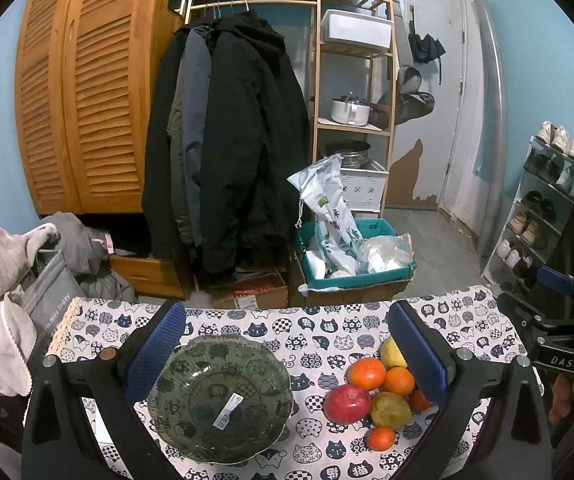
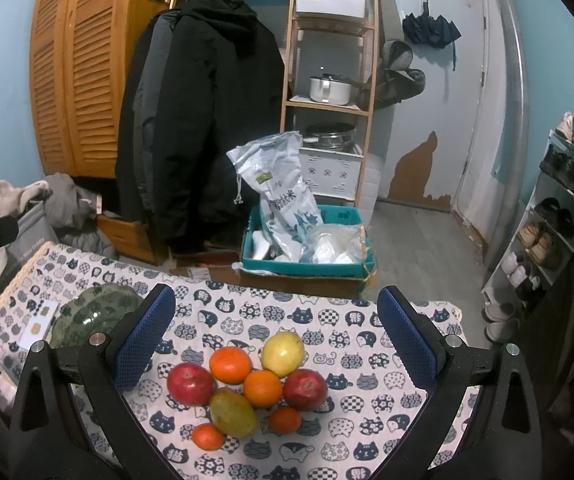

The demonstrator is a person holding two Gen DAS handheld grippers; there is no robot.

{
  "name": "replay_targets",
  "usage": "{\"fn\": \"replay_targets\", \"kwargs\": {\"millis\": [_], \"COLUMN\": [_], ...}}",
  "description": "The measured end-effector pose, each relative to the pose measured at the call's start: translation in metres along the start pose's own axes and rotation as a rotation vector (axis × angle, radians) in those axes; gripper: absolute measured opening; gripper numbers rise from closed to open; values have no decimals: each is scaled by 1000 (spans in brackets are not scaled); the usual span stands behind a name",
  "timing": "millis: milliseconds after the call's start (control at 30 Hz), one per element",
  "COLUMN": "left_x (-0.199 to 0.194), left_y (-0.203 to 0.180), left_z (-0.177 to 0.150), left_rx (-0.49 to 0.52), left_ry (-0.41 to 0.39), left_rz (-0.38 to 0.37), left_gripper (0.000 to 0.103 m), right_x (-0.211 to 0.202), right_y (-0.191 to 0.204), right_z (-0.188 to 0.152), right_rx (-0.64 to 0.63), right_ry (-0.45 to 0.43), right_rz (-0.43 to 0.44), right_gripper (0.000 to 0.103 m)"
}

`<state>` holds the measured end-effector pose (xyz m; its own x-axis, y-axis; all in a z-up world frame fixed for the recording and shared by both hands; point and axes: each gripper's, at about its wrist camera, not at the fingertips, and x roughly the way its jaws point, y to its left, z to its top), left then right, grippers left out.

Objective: Organize fruits

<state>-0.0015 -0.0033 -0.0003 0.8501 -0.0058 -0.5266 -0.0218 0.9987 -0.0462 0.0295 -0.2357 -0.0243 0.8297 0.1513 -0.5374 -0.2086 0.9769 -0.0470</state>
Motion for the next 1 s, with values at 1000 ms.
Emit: {"fn": "replay_targets", "kwargs": {"millis": [1000], "left_x": [-4], "left_y": [4], "left_z": [2], "left_rx": [-1], "left_ry": [-6], "left_rz": [1], "left_gripper": [102], "right_x": [-1], "right_y": [1], "right_z": [2], "right_rx": [-6], "right_ry": [0], "right_rz": [-3], "right_gripper": [100]}}
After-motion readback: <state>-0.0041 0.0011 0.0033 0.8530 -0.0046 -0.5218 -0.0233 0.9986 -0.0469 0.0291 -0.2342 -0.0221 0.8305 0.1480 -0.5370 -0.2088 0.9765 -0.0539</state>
